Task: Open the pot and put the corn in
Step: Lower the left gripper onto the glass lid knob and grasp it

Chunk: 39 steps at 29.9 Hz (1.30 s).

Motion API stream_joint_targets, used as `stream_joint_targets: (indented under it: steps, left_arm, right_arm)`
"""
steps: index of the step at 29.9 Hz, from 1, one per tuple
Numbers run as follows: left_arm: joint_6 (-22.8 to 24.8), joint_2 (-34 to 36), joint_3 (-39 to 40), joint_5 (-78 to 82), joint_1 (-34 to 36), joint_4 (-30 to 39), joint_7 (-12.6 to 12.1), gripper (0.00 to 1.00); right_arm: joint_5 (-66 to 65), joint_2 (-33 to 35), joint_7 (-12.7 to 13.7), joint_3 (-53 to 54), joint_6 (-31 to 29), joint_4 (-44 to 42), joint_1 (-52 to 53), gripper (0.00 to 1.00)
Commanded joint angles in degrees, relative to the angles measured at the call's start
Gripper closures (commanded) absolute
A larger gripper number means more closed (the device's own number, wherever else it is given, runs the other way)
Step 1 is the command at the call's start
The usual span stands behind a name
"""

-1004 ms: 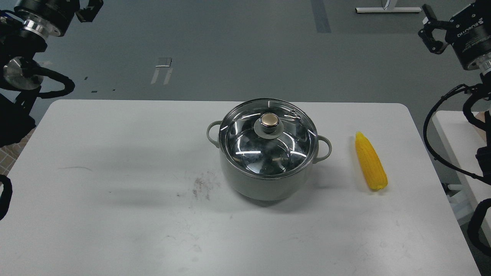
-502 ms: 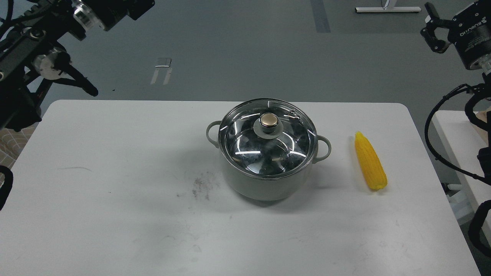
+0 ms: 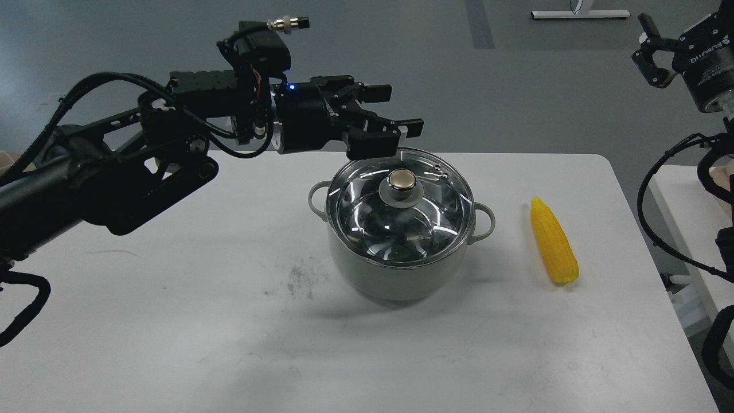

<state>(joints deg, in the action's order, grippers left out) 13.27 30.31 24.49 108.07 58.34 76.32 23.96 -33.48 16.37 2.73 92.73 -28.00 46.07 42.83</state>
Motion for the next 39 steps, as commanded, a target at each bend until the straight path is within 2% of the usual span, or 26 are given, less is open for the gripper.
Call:
stream_joint_targets:
  steps: [1,9,14,17,21,22,27,28,32,39]
  left_arm:
    - [-2.45,-1.21,-3.92,3.90,-0.07,-0.47,0.03,0.08]
    - [-3.16,-5.35,-5.86,6.45,-0.16,-4.86,0.03,0.10]
    - [-3.25,-8.51,-6.03,6.54,-1.21,-10.83,0.03,0.11]
    - [-4.12,-8.87,-6.90,6.54,-1.30,-12.07,0.12,0.12]
    - [-6.32,-8.78,-10.24,6.28,-1.48,-12.87,0.39,0.25]
    - [-6.32,-8.78,-10.25,6.28,-1.48,-12.87,0.39,0.25]
    - [-6.76,-8.69,-10.43,6.37,-1.65,-12.87,0.47,0.41]
    - [-6.85,-8.69,-10.43,6.28,-1.65,-12.87,0.47,0.48]
    - [-6.94,-8.78,-10.34,6.10,-1.56,-12.87,0.56,0.66]
    - [-7.03,-8.26,-9.90,5.93,-1.13,-12.52,1.00,0.68]
  right_arm:
    - [-0.01,-0.02,0.00,-0.01,0.00,-0.01,-0.03,0.00]
    - [-0.01,-0.02,0.00,0.08,0.00,0.08,-0.03,0.00]
    - [-0.01,-0.02,0.00,0.17,0.00,-0.01,-0.03,0.00]
    - [-0.01,-0.02,0.00,0.17,0.00,-0.01,-0.03,0.00]
    - [-0.01,-0.02,0.00,0.17,0.00,-0.01,-0.03,0.00]
    - [-0.01,-0.02,0.00,0.17,0.00,-0.01,-0.03,0.00]
    - [-0.01,-0.29,0.00,0.17,0.00,-0.01,-0.03,0.00]
    - [-0.01,-0.29,0.00,0.17,0.00,-0.01,-0.03,0.00]
    - [-0.01,-0.29,0.00,0.17,0.00,0.08,-0.03,0.00]
    - [-0.01,-0.11,0.00,0.17,0.00,-0.01,-0.03,0.00]
